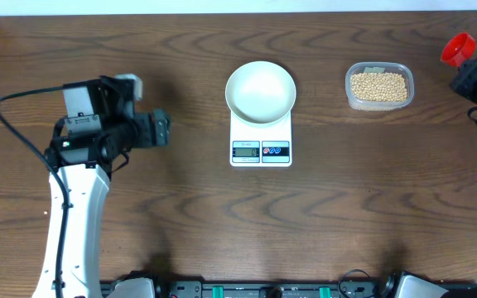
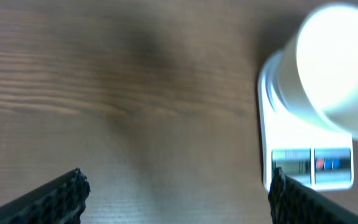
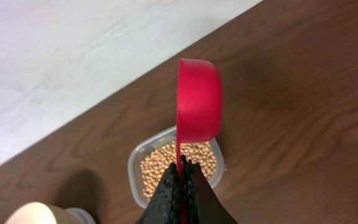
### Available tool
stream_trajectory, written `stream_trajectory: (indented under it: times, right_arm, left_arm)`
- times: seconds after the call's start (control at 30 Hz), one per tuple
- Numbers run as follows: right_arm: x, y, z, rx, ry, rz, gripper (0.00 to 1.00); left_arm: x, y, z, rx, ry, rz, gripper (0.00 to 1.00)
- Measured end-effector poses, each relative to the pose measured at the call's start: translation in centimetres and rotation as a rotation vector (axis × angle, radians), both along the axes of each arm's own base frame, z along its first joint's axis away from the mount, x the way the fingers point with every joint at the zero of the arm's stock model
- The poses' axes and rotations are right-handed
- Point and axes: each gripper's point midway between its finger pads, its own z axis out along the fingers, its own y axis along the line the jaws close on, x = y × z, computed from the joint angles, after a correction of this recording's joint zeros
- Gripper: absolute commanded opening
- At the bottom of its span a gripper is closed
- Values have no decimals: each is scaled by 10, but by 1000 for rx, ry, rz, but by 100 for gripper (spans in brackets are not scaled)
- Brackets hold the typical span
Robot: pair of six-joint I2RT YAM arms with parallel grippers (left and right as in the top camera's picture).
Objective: Scoop item into bowl and weigh 50g on scale
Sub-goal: 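Move the left gripper forward to hover beside the scale display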
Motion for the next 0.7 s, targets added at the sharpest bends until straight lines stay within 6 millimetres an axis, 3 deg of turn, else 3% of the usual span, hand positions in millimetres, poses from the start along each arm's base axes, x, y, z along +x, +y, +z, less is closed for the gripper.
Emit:
stream_trajectory:
  times: [0.4,0.53,0.7]
  right_arm:
    - [-5,2,-7,-46,39,41,1]
    - [-5,2,-8,-51,40,44,1]
    - [-5,2,-8,-55,41,47,1]
  left_arm:
    - [-46,-110,-10,134,-28,-663,95]
    - [-55,-128,-12,173,-38,-753,95]
    - [-56,-130,-14,206,-42,-776,95]
